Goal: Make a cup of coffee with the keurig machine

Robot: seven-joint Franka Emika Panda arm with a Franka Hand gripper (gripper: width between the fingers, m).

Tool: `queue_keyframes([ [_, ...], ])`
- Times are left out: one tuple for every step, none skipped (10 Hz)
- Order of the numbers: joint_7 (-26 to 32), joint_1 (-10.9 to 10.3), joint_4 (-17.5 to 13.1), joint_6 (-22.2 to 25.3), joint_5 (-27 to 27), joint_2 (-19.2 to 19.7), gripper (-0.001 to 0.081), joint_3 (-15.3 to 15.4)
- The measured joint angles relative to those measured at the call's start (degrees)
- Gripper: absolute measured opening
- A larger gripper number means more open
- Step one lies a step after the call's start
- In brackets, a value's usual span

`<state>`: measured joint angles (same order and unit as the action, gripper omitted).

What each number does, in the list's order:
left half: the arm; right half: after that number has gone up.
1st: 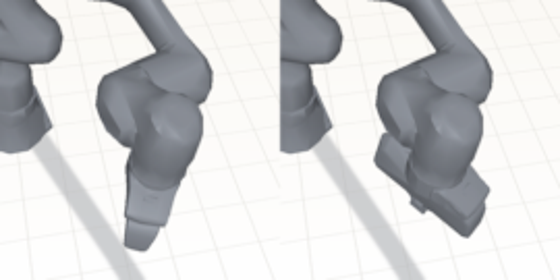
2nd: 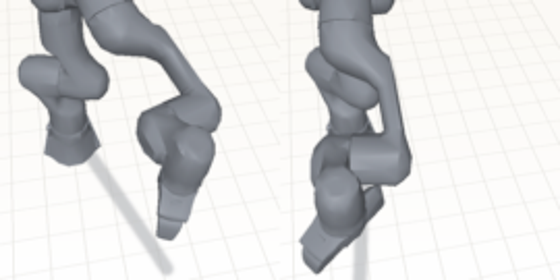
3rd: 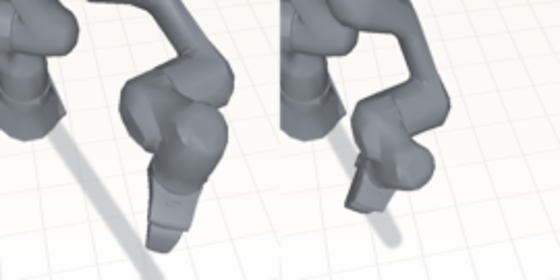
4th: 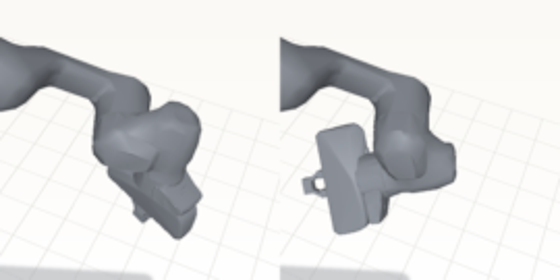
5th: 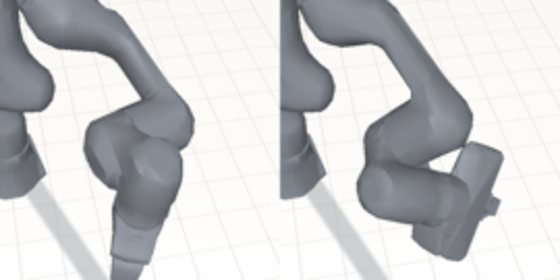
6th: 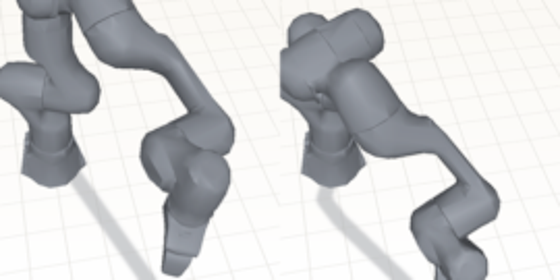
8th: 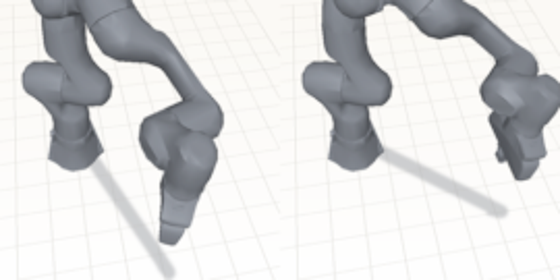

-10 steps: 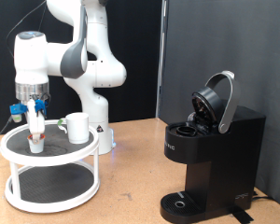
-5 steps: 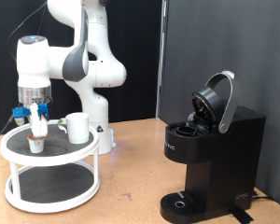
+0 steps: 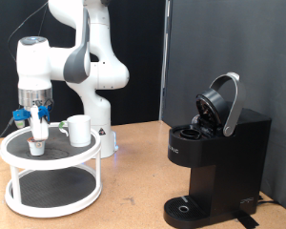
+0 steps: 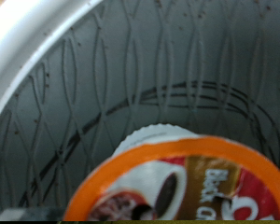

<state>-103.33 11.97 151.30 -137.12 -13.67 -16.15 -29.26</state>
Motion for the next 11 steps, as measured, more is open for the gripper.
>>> queue_keyframes([
  [1.3, 0.0, -1.0, 1.9, 1.0, -0.2, 0.0378, 0.0],
  [2.5, 0.0, -2.2, 4.2, 2.0, -0.7, 0.0378, -0.2],
  [3.5, 0.0, -3.6, 6.4, 2.8, -1.4, 0.0378, -0.2],
  [4.1, 0.0, -4.9, 8.5, 3.4, -2.3, 0.0378, -0.3],
  [4.2, 0.1, -6.2, 10.5, 3.5, -3.1, 0.0378, -0.3],
  [4.2, 0.1, -7.3, 12.0, 3.1, -3.9, 0.0378, -0.3],
  [4.2, 0.3, -7.8, 13.2, 2.8, -4.5, 0.0378, -0.2],
  [4.2, 0.3, -7.6, 13.1, 2.8, -4.4, 0.0378, -0.2],
  [4.7, 0.1, -7.9, 14.1, 3.9, -4.5, 0.0378, -0.2],
  [5.9, -0.3, -9.1, 16.5, 6.2, -4.7, 0.0378, -0.2],
  [7.1, -1.0, -10.9, 19.7, 9.2, -5.3, 0.0378, -0.2],
])
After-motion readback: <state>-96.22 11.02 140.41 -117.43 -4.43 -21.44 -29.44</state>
